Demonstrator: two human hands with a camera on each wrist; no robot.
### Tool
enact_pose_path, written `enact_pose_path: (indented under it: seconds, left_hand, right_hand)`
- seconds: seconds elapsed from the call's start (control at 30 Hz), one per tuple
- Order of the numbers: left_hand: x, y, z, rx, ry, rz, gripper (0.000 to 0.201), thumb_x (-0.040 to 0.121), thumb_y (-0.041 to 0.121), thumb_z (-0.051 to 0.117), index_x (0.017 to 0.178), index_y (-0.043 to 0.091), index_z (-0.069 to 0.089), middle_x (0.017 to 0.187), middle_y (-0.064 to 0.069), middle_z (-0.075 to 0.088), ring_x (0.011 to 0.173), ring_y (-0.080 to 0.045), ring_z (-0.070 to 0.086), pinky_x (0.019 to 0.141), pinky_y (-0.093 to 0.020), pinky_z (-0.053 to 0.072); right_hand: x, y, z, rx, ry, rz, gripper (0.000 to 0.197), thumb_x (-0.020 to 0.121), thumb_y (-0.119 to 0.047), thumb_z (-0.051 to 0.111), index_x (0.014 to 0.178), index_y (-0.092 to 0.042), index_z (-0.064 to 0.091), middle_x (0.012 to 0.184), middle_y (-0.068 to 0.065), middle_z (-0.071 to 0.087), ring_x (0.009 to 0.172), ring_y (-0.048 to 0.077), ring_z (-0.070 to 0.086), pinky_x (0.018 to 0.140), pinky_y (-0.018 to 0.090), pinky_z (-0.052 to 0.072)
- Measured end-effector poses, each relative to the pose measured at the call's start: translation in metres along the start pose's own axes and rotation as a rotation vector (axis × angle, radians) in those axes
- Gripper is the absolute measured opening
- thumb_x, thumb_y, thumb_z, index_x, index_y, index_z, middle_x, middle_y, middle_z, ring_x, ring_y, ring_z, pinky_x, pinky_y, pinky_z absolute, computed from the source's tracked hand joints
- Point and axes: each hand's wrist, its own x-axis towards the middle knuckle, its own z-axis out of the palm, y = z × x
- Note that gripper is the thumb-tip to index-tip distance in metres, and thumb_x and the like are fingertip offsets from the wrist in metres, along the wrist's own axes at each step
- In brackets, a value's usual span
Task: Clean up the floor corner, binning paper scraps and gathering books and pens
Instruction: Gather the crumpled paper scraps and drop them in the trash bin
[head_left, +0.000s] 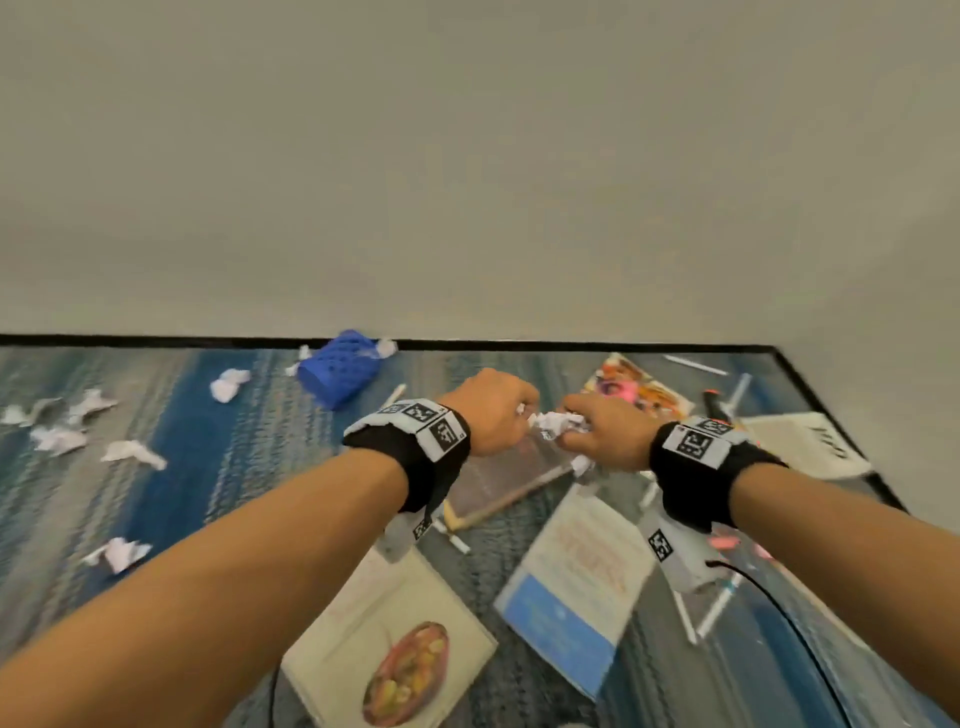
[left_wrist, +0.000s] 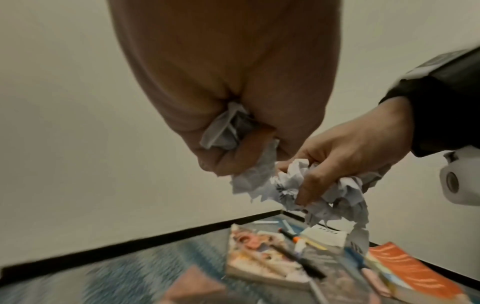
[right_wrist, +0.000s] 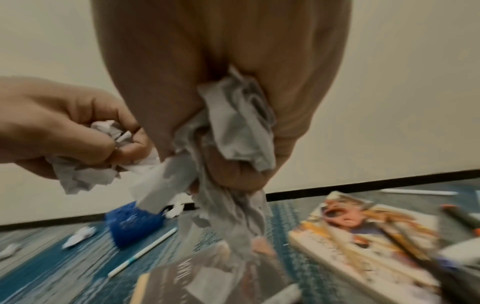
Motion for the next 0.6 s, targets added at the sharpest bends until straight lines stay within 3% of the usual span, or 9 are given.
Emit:
enact_pose_path:
  seconds: [0.1, 0.2, 0.3, 0.37, 0.47, 0.6]
  left_hand:
    - [0.022, 0.057, -0.003, 0.014, 0.009, 0.144, 0.016, 0.088, 0.012, 0.050, 0.075, 0.019, 0.047, 0.082, -0.008, 0.058, 0.077, -0.025, 0.048, 0.068, -0.030, 0.035]
    - [0.036, 0.112, 0.002, 0.004, -0.010, 0.234, 0.019, 0.089, 0.012, 0.051, 0.073, 0.021, 0.044, 0.080, -0.003, 0.051, 0.076, -0.021, 0.044, 0.068, -0.027, 0.032]
    - [0.048, 0.169, 0.015, 0.053, -0.022, 0.307, 0.020, 0.086, 0.019, 0.050, 0.067, 0.024, 0.045, 0.076, -0.002, 0.053, 0.077, -0.026, 0.052, 0.069, -0.029, 0.037]
    - [0.051, 0.211, 0.026, 0.088, -0.033, 0.362, 0.014, 0.087, 0.022, 0.049, 0.075, 0.023, 0.056, 0.080, -0.001, 0.056, 0.084, -0.025, 0.057, 0.072, -0.030, 0.040]
    - [0.055, 0.279, 0.047, 0.150, -0.065, 0.460, 0.010, 0.092, 0.019, 0.049, 0.086, 0.021, 0.057, 0.093, -0.008, 0.063, 0.091, -0.027, 0.056, 0.070, -0.026, 0.031]
    - [0.060, 0.371, 0.083, 0.071, -0.040, 0.599, 0.018, 0.088, 0.016, 0.052, 0.072, 0.023, 0.047, 0.076, -0.001, 0.053, 0.077, -0.025, 0.051, 0.066, -0.027, 0.030]
  right_hand:
    - [-0.059, 0.051, -0.025, 0.049, 0.123, 0.109, 0.029, 0.090, -0.022, 0.059, 0.117, -0.012, 0.057, 0.115, 0.009, 0.062, 0.105, 0.027, 0.057, 0.077, 0.024, 0.034]
    - [-0.121, 0.097, -0.044, 0.119, 0.229, 0.215, 0.023, 0.091, -0.024, 0.059, 0.112, -0.014, 0.058, 0.099, 0.003, 0.059, 0.089, 0.023, 0.054, 0.073, 0.023, 0.034]
    - [-0.177, 0.140, -0.048, 0.222, 0.360, 0.336, 0.014, 0.089, -0.022, 0.061, 0.100, -0.015, 0.061, 0.086, 0.003, 0.059, 0.071, 0.020, 0.055, 0.062, 0.024, 0.037]
    - [-0.211, 0.167, -0.047, 0.284, 0.422, 0.403, 0.015, 0.087, -0.022, 0.063, 0.100, -0.015, 0.063, 0.084, 0.006, 0.063, 0.062, 0.016, 0.055, 0.056, 0.024, 0.040]
    - [-0.262, 0.202, -0.040, 0.332, 0.477, 0.434, 0.016, 0.086, -0.023, 0.063, 0.102, -0.018, 0.062, 0.097, 0.009, 0.069, 0.084, 0.025, 0.064, 0.072, 0.029, 0.047]
    - [-0.336, 0.241, -0.031, 0.255, 0.520, 0.435, 0.007, 0.089, -0.026, 0.061, 0.094, -0.023, 0.058, 0.091, 0.000, 0.063, 0.083, 0.018, 0.056, 0.070, 0.024, 0.036]
